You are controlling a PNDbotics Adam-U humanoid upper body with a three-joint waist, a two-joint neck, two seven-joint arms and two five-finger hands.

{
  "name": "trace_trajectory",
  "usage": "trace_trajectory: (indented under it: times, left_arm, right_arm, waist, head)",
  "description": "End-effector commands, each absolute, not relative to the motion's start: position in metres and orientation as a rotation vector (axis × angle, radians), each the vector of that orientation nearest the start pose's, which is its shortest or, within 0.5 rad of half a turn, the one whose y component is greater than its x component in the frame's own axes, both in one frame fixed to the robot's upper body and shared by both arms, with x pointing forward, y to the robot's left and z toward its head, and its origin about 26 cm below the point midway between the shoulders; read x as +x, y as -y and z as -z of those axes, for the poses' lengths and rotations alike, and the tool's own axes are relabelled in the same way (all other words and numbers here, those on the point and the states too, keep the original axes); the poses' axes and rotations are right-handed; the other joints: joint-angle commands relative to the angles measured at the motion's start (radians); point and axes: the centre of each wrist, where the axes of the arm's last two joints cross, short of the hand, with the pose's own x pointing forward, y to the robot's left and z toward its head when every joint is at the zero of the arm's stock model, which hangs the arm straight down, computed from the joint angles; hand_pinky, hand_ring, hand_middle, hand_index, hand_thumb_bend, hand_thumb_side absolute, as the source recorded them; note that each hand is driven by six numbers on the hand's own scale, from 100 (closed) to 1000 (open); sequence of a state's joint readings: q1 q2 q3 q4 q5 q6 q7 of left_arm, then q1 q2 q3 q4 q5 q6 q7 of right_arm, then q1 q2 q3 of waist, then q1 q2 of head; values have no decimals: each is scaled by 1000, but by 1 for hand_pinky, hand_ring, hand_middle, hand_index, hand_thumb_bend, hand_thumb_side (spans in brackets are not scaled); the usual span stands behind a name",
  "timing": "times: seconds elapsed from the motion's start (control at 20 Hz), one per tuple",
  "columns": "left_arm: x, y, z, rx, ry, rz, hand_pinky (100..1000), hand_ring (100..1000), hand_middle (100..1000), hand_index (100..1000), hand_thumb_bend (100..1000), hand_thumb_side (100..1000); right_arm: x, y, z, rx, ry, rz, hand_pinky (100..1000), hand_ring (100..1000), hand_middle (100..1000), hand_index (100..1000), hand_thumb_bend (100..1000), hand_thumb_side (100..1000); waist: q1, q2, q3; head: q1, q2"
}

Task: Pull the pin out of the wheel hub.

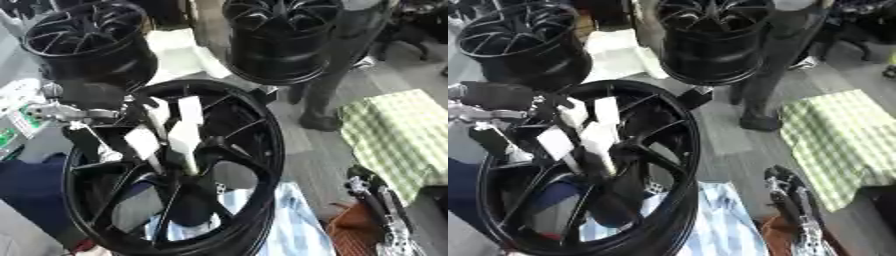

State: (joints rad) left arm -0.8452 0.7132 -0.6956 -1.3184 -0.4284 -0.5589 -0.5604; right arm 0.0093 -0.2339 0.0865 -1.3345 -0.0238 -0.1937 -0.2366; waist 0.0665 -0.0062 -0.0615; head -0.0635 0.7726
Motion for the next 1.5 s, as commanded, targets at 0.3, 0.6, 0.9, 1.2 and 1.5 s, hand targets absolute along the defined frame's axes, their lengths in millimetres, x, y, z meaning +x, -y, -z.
trace_trajectory:
  times: [0.3, 0.6, 0.9, 1.2, 1.5]
  left_arm:
    - [424, -248, -216, -106, -1418, -2891, 228, 1000, 392, 622, 100, 158]
    - [424, -259, -244, -160, -1545, -2817, 227, 1000, 386, 618, 101, 155]
    - [415, -298, -270, -285, -1665, -2820, 226, 1000, 386, 617, 136, 147]
    - [386, -365, -282, -452, -1766, -2944, 228, 1000, 390, 623, 158, 141]
    - [363, -433, -261, -628, -1779, -3213, 246, 1000, 405, 639, 178, 147]
  right_arm:
    - [260, 300, 63, -309, 1543, -58, 720, 696, 720, 859, 236, 677]
    - [260, 300, 63, -309, 1541, -54, 720, 696, 720, 859, 237, 677]
    - [259, 301, 64, -313, 1540, -49, 720, 696, 720, 859, 238, 677]
    - [258, 304, 64, -326, 1537, -42, 721, 696, 720, 859, 237, 678]
    - [256, 307, 64, -343, 1532, -34, 721, 696, 720, 859, 234, 681]
  waist:
    - [-4, -16, 4]
    - [-4, -17, 6]
    - [-3, -17, 14]
    - [-3, -13, 32]
    - [-7, -14, 49]
  head:
    - [1, -3]
    - [-2, -3]
    - [-7, -3]
    - [-17, -3]
    - [-22, -3]
